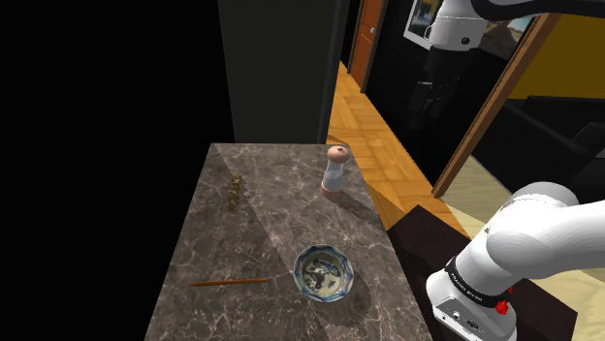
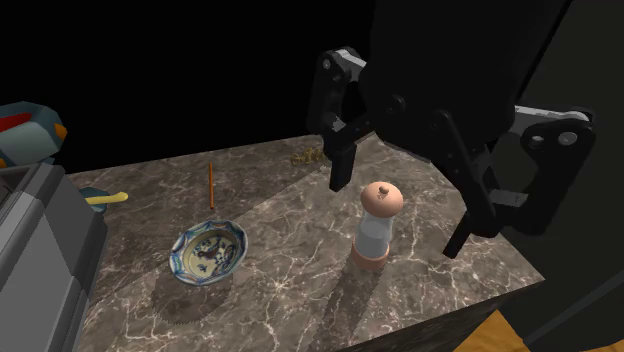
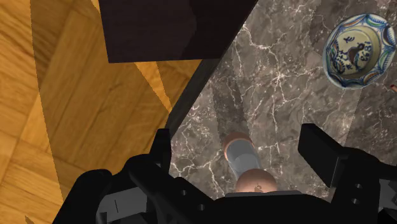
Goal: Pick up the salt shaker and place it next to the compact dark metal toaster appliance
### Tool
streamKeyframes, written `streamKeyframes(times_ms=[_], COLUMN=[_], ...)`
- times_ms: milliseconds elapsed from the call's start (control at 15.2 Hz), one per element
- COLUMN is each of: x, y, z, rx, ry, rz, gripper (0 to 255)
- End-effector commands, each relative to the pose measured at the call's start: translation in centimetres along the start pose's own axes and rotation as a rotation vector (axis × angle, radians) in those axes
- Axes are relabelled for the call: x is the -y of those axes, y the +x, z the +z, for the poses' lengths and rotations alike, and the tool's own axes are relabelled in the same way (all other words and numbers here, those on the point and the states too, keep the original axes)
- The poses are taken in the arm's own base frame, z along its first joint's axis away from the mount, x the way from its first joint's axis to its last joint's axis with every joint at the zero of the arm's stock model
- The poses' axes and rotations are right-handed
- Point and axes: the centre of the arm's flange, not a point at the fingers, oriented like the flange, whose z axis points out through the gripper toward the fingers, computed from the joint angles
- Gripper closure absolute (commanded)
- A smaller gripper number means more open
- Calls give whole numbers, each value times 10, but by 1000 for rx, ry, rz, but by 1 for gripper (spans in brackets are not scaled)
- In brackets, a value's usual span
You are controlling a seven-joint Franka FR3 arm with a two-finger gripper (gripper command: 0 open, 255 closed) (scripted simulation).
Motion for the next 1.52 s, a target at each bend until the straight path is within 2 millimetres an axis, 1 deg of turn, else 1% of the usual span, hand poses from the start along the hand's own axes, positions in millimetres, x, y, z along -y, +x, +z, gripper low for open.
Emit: streamKeyframes(times_ms=[0, 594, 1254, 1320, 1452], x=[0, 12, 39, 39, 41], y=[0, 102, 213, 214, 214], z=[0, 59, 123, 124, 134], rx=[0, 6, 14, 14, 14], ry=[0, 84, 178, 179, 179], rz=[0, -57, -120, -121, -121], gripper=[0, 0, 0, 0, 0])
